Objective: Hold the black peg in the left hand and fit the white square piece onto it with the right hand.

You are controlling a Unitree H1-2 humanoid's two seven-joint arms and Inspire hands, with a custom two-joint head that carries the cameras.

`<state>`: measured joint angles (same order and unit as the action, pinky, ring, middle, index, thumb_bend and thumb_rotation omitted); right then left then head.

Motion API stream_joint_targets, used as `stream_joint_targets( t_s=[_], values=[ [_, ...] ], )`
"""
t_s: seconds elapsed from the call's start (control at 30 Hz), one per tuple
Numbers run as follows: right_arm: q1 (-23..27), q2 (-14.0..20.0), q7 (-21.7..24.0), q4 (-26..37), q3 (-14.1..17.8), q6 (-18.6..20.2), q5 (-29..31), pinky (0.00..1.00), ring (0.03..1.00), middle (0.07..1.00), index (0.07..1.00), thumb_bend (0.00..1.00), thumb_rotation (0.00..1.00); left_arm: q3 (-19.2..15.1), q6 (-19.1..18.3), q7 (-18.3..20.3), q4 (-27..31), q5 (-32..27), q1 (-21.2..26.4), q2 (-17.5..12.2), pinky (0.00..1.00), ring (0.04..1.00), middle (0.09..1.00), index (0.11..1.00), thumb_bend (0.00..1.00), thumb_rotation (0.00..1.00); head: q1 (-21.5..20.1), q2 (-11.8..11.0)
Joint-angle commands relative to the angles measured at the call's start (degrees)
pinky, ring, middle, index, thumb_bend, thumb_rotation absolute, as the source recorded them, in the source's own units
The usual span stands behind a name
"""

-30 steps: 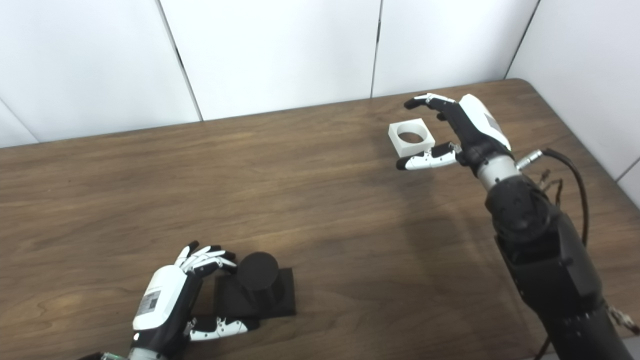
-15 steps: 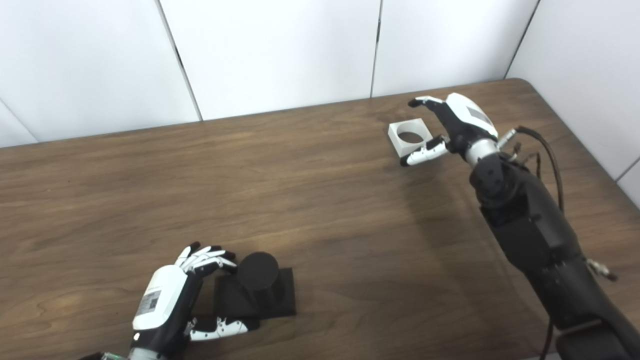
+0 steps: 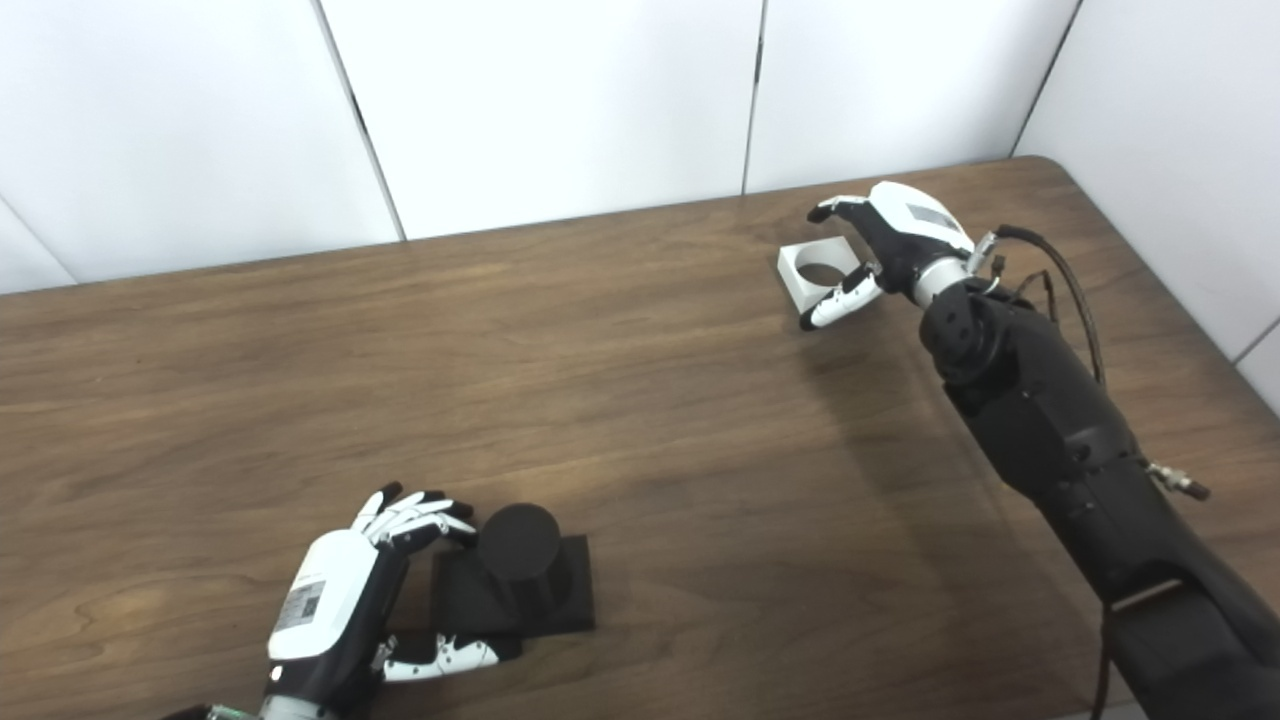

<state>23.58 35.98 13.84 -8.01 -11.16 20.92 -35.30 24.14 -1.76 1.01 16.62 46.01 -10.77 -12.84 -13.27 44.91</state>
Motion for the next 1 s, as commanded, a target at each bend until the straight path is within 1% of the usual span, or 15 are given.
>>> stream_joint_targets(
  t_s=[0.0, 0.1, 0.3, 0.5, 0.67, 0.73, 0.9, 0.97],
  values=[
    [3.71, 2.56, 0.14, 0.88, -0.13, -1.27, -1.89, 0.94, 0.968, 0.933, 0.834, 0.87, 0.17, 1.34, -0.81, 3.05, -0.8, 1.56, -0.91, -0.07, 0.98, 0.86, 0.78, 0.484, 0.52, 0.05, 0.03, 0.08],
    [4.62, 3.26, 1.19, 0.28, -1.64, -1.5, -3.42, 0.98, 0.982, 0.944, 0.829, 0.87, 0.16, 1.3, -1.06, 3.1, -0.6, 1.71, -0.97, 0.2, 0.98, 0.862, 0.781, 0.484, 0.52, 0.05, 0.13, 0.17],
    [6.15, 3.85, 2.69, -1.12, -3.14, -1.83, -5.92, 1.0, 0.996, 0.949, 0.789, 0.88, 0.15, 1.36, -1.03, 3.02, -0.45, 1.92, -0.97, 0.62, 0.98, 0.865, 0.78, 0.484, 0.52, 0.05, 0.59, 0.24],
    [6.86, 4.11, 2.32, -2.81, -3.57, -3.57, -6.68, 0.97, 0.988, 0.937, 0.749, 0.89, 0.14, 1.38, -0.44, 2.28, -0.6, 2.01, -1.0, 1.01, 0.98, 0.866, 0.777, 0.484, 0.52, 0.05, 0.69, 0.15],
    [7.0, 4.51, 2.58, -3.29, -4.04, -4.71, -7.89, 0.95, 0.974, 0.917, 0.696, 0.86, 0.14, 1.28, -0.55, 2.43, -0.15, 2.04, -1.17, 1.26, 0.99, 0.87, 0.78, 0.484, 0.52, 0.05, 0.86, 0.3],
    [6.98, 4.51, 2.63, -3.49, -4.1, -5.17, -8.13, 0.94, 0.966, 0.907, 0.68, 0.86, 0.13, 1.26, -0.5, 2.41, -0.07, 2.02, -1.2, 1.28, 0.99, 0.869, 0.778, 0.484, 0.52, 0.05, 0.86, 0.3],
    [7.06, 4.7, 3.1, -3.82, -4.77, -5.77, -8.54, 0.92, 0.96, 0.896, 0.671, 0.85, 0.15, 1.25, -0.67, 2.7, 0.27, 2.09, -1.34, 1.26, 0.98, 0.869, 0.78, 0.484, 0.52, 0.05, 1.1, 0.52],
    [7.2, 4.85, 3.34, -4.06, -5.14, -6.11, -8.71, 0.9, 0.951, 0.887, 0.667, 0.84, 0.15, 1.21, -0.64, 2.68, 0.4, 2.01, -1.43, 1.29, 0.98, 0.868, 0.778, 0.484, 0.52, 0.05, 1.1, 0.62]
  ],
)
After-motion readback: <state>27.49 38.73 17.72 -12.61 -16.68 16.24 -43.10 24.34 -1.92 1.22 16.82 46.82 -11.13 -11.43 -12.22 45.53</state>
